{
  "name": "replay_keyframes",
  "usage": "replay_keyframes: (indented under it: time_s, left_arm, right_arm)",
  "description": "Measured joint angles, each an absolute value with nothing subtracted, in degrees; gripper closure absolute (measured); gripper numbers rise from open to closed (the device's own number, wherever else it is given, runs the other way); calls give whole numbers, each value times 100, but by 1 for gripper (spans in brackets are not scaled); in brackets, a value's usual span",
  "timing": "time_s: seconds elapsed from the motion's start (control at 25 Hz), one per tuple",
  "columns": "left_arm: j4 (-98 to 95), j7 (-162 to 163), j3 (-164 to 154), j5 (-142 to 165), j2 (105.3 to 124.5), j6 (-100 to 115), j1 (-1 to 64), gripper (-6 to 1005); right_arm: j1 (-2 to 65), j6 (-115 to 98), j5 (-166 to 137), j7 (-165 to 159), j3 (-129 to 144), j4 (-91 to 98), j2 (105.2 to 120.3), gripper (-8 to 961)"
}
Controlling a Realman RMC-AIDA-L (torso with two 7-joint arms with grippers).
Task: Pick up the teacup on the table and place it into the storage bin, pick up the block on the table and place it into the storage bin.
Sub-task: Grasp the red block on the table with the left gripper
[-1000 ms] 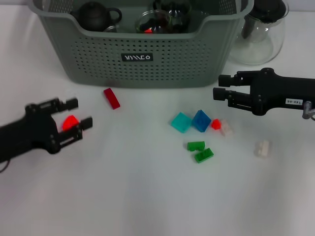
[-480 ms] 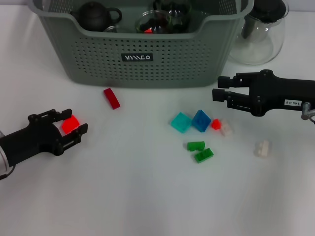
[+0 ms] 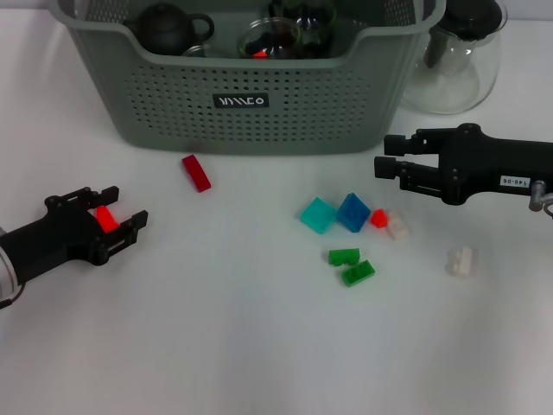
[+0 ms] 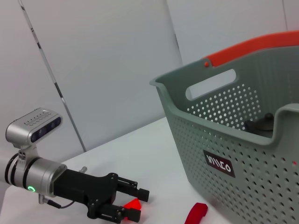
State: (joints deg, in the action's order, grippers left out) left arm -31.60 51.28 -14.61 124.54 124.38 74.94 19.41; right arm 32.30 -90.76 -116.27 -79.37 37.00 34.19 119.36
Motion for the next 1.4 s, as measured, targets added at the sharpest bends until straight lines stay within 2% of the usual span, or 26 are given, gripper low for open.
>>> replay_keyframes:
  time_s: [1.4]
  left_arm:
    - [-2954, 4719, -800, 12634, 12447, 7826, 1656, 422]
  right_arm:
    - [3231, -9054, -11655, -7936, 3713, 3410, 11936, 529]
